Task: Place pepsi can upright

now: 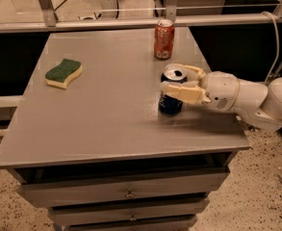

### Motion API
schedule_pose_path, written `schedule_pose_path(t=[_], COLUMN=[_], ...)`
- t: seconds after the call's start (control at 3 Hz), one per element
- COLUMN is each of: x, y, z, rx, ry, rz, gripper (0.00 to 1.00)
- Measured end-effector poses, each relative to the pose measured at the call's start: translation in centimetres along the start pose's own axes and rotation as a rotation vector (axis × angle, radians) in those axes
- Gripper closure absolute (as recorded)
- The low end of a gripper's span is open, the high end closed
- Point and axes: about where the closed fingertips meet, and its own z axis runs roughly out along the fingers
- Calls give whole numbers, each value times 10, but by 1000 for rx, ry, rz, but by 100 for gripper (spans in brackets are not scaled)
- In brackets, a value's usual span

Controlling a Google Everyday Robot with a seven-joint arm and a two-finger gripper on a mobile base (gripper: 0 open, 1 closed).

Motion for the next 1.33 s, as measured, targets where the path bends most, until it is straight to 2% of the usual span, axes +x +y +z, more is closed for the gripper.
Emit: schedule_pose_path(t=[0.33, 0.67, 1.0, 1.33], x=[2, 5, 5, -4], y=[0, 0, -1, -10], z=[-2, -4, -7, -29], rx=[-2, -7, -7, 4], ry=[-11, -23, -24, 13], rz=[4, 11, 10, -26], gripper=[14, 0, 0, 0])
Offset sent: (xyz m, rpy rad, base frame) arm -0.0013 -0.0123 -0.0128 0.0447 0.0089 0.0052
